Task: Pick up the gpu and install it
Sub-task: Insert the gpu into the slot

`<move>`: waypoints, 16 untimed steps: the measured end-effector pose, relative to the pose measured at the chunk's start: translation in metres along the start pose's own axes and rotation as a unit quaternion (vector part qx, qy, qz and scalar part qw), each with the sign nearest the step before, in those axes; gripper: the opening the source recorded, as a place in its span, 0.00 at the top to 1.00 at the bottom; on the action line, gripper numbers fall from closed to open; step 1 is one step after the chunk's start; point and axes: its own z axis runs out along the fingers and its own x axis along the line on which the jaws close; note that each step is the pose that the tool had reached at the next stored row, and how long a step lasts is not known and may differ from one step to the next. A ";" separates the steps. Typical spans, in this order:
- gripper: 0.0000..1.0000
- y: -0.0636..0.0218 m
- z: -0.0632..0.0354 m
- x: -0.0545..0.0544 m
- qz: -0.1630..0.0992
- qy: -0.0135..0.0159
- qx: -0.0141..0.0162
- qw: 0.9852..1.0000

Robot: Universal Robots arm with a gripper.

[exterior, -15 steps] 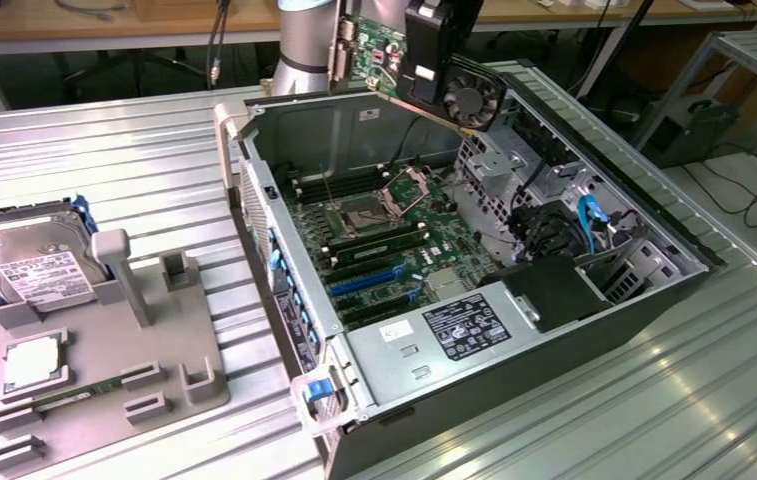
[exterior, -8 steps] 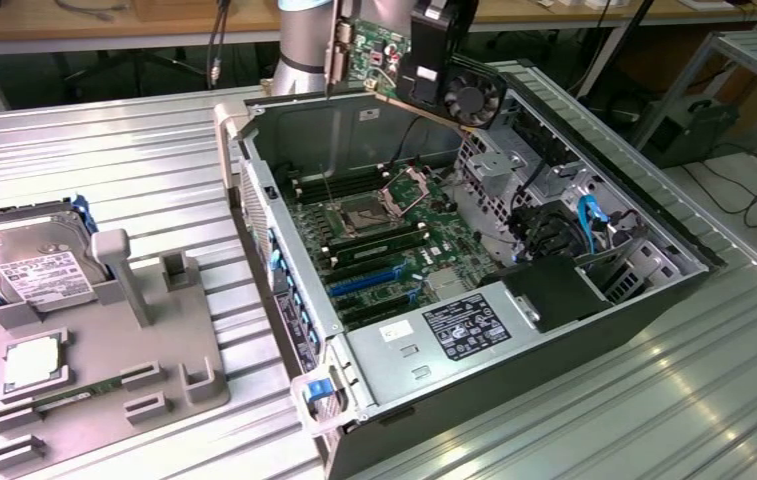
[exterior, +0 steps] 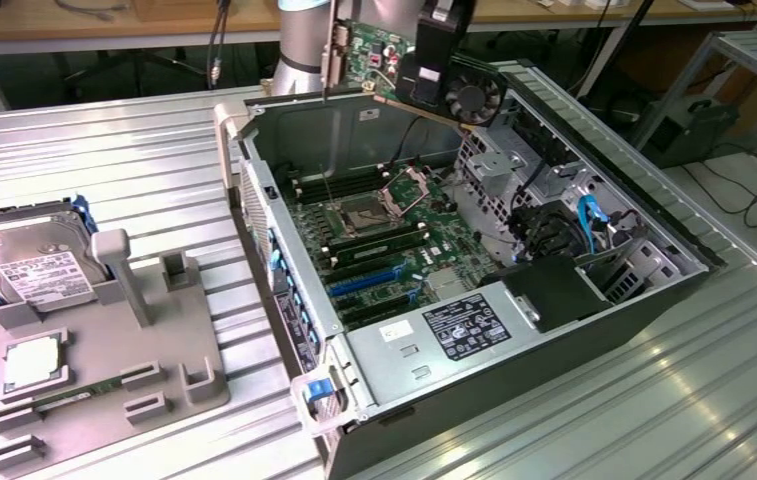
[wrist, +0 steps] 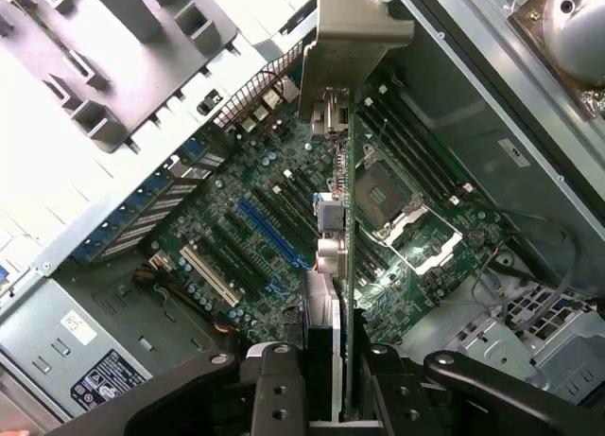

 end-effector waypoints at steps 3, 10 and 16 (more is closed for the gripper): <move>0.72 0.0000 0.0000 0.000 -0.015 0.000 0.000 1.000; 0.72 -0.0001 0.0000 0.000 -0.045 0.000 -0.001 0.999; 0.72 -0.0002 0.0000 0.000 -0.070 0.000 -0.002 0.998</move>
